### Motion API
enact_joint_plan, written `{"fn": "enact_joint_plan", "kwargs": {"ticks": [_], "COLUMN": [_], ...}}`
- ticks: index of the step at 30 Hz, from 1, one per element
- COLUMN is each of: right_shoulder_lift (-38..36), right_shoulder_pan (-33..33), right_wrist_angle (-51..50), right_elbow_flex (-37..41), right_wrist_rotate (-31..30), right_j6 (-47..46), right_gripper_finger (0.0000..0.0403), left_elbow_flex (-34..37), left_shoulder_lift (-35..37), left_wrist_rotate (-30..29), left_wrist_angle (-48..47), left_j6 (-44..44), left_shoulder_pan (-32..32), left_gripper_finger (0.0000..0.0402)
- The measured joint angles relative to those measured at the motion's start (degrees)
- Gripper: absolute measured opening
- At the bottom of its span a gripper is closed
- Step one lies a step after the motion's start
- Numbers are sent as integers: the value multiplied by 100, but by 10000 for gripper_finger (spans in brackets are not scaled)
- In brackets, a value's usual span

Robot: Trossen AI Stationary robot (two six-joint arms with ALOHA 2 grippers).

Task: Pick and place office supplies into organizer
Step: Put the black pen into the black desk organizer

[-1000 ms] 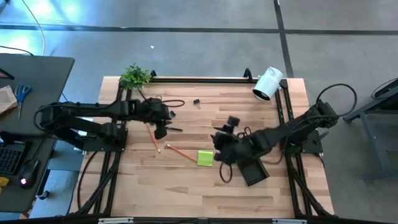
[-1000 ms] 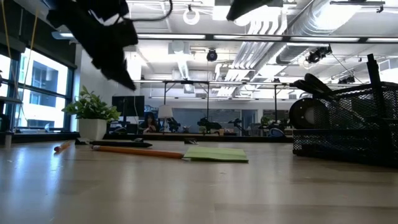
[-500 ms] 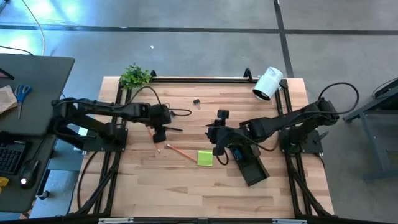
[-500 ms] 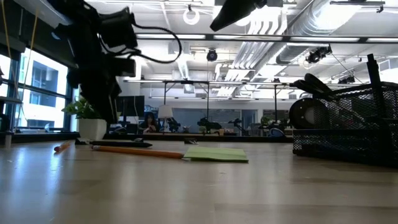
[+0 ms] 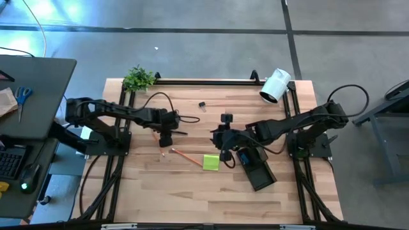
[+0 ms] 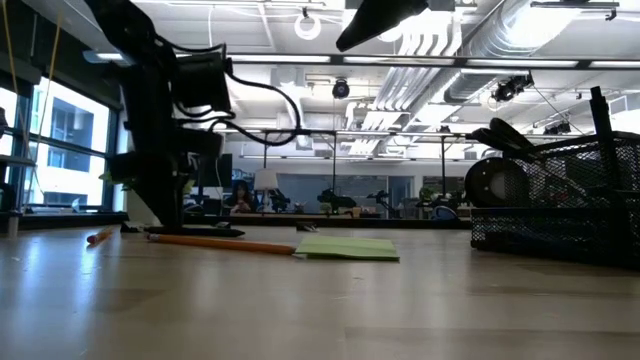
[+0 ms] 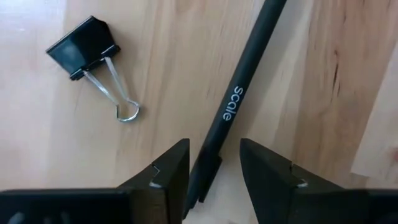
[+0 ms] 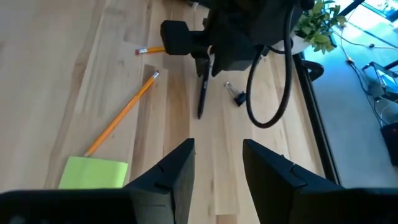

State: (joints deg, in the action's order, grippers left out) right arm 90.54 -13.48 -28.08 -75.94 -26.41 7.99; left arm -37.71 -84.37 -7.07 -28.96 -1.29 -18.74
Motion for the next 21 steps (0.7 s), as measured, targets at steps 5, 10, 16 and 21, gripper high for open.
{"fn": "enact_joint_plan", "kwargs": {"ticks": [5,10,16,21], "right_shoulder_lift": [0,0,0,0], "right_shoulder_pan": [40,38,38,38], "right_wrist_angle": [-15,-15,-15,-142], "right_elbow_flex": [0,-2,-2,-4], "right_wrist_rotate": [11,31,70,411], "right_j6": [16,109,100,-185], "right_gripper_finger": [129,129,129,129], "left_elbow_flex": [-24,-35,-103,-107], "left_shoulder_lift": [-207,-275,-291,-296], "left_wrist_rotate": [226,234,232,212], "left_wrist_angle": [40,45,12,57], "left_j6": [-86,12,65,63], "left_shoulder_pan": [-2,0,2,2], "left_gripper_finger": [105,63,12,21]}}
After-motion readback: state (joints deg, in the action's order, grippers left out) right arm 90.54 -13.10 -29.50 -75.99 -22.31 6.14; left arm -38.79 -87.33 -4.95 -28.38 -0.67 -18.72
